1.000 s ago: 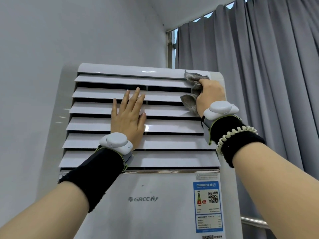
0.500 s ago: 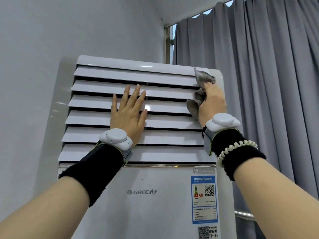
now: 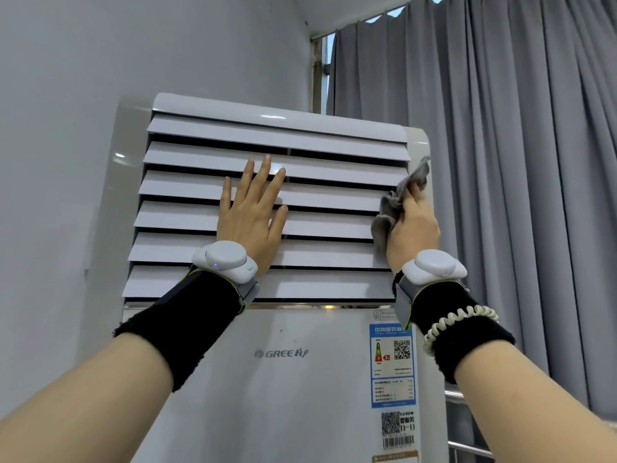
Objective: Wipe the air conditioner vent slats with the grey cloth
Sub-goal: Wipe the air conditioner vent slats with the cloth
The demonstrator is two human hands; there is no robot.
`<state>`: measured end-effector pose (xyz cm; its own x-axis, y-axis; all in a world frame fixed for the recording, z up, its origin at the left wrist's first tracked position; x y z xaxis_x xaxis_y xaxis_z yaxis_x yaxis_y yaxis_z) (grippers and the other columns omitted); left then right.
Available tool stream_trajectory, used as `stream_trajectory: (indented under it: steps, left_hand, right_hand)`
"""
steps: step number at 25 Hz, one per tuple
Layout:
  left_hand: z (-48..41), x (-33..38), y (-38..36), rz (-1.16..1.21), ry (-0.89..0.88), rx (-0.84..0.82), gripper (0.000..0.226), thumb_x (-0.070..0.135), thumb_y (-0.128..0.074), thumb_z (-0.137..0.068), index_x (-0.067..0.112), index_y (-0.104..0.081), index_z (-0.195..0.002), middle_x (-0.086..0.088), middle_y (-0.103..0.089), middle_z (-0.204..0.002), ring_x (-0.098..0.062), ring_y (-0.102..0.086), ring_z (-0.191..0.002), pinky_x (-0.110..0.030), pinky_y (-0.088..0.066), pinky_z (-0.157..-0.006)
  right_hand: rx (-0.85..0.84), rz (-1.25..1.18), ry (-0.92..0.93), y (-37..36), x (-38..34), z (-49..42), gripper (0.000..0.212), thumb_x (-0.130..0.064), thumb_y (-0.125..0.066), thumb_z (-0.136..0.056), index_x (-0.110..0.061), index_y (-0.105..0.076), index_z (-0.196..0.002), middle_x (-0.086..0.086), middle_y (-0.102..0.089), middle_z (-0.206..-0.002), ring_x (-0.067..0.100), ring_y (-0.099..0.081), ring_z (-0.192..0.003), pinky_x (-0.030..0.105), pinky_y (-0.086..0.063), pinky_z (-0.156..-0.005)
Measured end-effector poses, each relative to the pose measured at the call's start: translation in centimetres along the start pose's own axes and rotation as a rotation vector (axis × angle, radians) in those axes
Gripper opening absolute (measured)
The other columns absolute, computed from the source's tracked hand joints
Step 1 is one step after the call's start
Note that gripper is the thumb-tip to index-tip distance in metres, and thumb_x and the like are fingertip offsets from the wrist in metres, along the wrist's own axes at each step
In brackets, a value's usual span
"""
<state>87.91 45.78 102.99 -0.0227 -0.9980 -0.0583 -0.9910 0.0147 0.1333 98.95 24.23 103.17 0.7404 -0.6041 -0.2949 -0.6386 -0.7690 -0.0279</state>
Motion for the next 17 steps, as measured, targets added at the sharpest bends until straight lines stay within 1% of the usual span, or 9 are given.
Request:
stream_trajectory:
  steps: [2,4,6,8,10,13,15,17]
  left_hand:
    - [0.5,0.0,0.1,0.001,-0.005,-0.016,0.051,0.025,-0.036,-0.098,0.025,-0.019,-0.146,0.001,-0.01,-0.159,-0.019,-0.001,-0.146,-0.044,0.004,-0.118]
    - [1.1,0.0,0.2,0.005,-0.01,-0.035,0.051,0.024,-0.036,-0.097,0.025,-0.018,-0.146,0.001,-0.01,-0.159,-0.019,-0.001,-0.146,-0.044,0.004,-0.117]
    - [1.5,0.2,0.2,0.013,-0.007,-0.051,0.052,0.023,-0.036,-0.097,0.025,-0.018,-0.146,0.001,-0.009,-0.159,-0.019,-0.001,-0.146,-0.045,0.004,-0.118]
    - [1.9,0.5,0.5,0.052,0.002,-0.066,0.052,0.021,-0.037,-0.097,0.023,-0.019,-0.146,-0.001,-0.008,-0.159,-0.02,-0.001,-0.146,-0.045,0.003,-0.118]
    - [2.7,0.8,1.2,0.131,0.0,-0.064,0.05,0.019,-0.038,-0.097,0.02,-0.023,-0.145,-0.002,-0.009,-0.158,-0.022,-0.002,-0.146,-0.044,0.0,-0.119]
    - [4.8,1.0,2.4,0.272,-0.033,-0.069,0.046,0.019,-0.039,-0.097,0.016,-0.032,-0.142,-0.004,-0.018,-0.157,-0.022,-0.013,-0.145,-0.04,-0.011,-0.118]
    - [6.1,1.1,2.8,0.334,-0.03,-0.088,0.042,0.017,-0.042,-0.096,0.013,-0.038,-0.138,-0.005,-0.025,-0.154,-0.023,-0.024,-0.141,-0.039,-0.024,-0.114]
    - [7.1,1.1,2.9,0.376,-0.003,-0.111,0.04,0.016,-0.045,-0.095,0.011,-0.041,-0.135,-0.004,-0.031,-0.151,-0.022,-0.031,-0.136,-0.037,-0.032,-0.109]
  right_hand:
    - [-0.005,-0.009,-0.013,0.1,0.0,1.5,0.051,0.003,-0.046,-0.086,-0.009,-0.045,-0.136,0.005,-0.039,-0.15,0.03,-0.041,-0.134,0.043,-0.045,-0.098]
    - [-0.025,-0.018,-0.024,0.0,-0.6,2.8,0.051,0.005,-0.045,-0.086,-0.008,-0.045,-0.135,0.004,-0.037,-0.151,0.026,-0.036,-0.138,0.04,-0.042,-0.102]
    - [-0.055,-0.01,0.0,-0.3,-1.9,3.8,0.053,0.007,-0.046,-0.085,-0.006,-0.044,-0.135,0.006,-0.035,-0.152,0.023,-0.031,-0.141,0.035,-0.037,-0.107]
    - [-0.104,-0.005,0.035,-1.1,-3.7,5.1,0.057,0.009,-0.048,-0.084,-0.008,-0.041,-0.138,0.006,-0.032,-0.154,0.021,-0.027,-0.143,0.027,-0.03,-0.111]
    - [-0.161,0.018,0.053,-2.0,-5.2,6.6,0.057,0.008,-0.046,-0.085,-0.01,-0.041,-0.139,0.004,-0.031,-0.154,0.019,-0.026,-0.143,0.027,-0.027,-0.114]
    - [-0.21,0.043,0.065,-2.4,-6.4,8.3,0.052,0.006,-0.043,-0.088,-0.011,-0.043,-0.138,0.002,-0.037,-0.151,0.017,-0.03,-0.142,0.026,-0.029,-0.112]
    - [-0.235,0.046,0.08,-2.1,-6.8,8.8,0.051,0.005,-0.043,-0.088,-0.011,-0.044,-0.137,0.002,-0.039,-0.15,0.016,-0.031,-0.141,0.027,-0.03,-0.112]
    - [-0.27,0.042,0.116,-1.9,-7.4,9.6,0.049,0.004,-0.043,-0.088,-0.01,-0.046,-0.135,0.003,-0.04,-0.149,0.017,-0.033,-0.14,0.026,-0.03,-0.111]
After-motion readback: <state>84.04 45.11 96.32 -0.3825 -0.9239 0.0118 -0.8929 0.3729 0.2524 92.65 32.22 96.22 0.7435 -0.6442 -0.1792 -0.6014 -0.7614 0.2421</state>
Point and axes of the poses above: each hand's wrist, its own z-axis away from the middle knuckle, its own y-axis out of the back of the hand, x = y × z, the point moved 8 cm from there along -z, towards the middle knuckle
